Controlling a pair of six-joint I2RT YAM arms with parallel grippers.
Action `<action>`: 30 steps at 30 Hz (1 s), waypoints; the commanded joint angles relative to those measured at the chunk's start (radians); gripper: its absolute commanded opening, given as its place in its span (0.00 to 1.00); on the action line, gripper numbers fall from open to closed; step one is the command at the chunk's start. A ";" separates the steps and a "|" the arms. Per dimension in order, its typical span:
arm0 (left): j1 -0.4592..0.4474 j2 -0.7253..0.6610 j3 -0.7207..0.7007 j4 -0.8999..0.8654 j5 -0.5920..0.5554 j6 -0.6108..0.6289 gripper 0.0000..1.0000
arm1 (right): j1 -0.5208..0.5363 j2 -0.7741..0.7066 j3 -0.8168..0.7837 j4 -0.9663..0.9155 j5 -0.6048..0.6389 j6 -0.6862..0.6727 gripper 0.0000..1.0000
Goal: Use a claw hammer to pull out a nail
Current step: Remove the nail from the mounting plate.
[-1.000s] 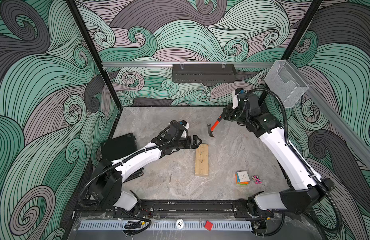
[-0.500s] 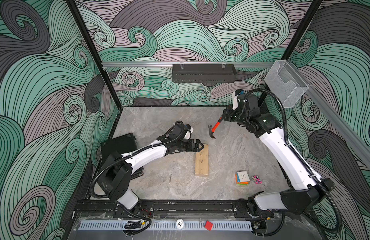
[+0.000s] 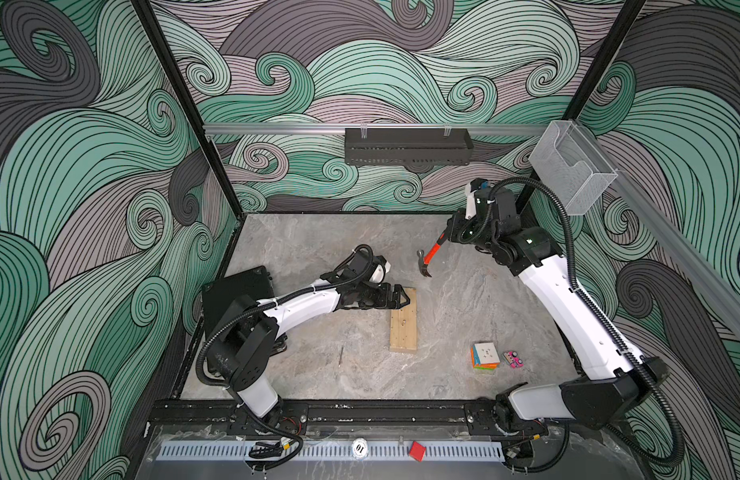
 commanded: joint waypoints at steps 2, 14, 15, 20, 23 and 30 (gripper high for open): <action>0.004 0.019 0.018 -0.005 0.018 0.017 0.98 | -0.004 -0.043 0.005 0.073 0.018 0.010 0.08; 0.005 0.083 0.060 -0.076 -0.005 0.031 0.97 | -0.006 -0.050 -0.003 0.071 0.027 0.008 0.08; 0.003 0.090 0.063 -0.076 0.000 0.033 0.97 | -0.006 -0.051 -0.004 0.071 0.026 0.007 0.08; 0.004 0.130 0.072 -0.082 0.041 0.044 0.94 | -0.006 -0.054 -0.003 0.070 0.029 0.007 0.08; -0.001 0.139 0.072 -0.101 0.066 0.067 0.91 | -0.007 -0.053 -0.001 0.067 0.029 0.007 0.08; -0.004 0.146 0.054 -0.104 0.076 0.077 0.85 | -0.006 -0.047 -0.001 0.067 0.024 0.015 0.08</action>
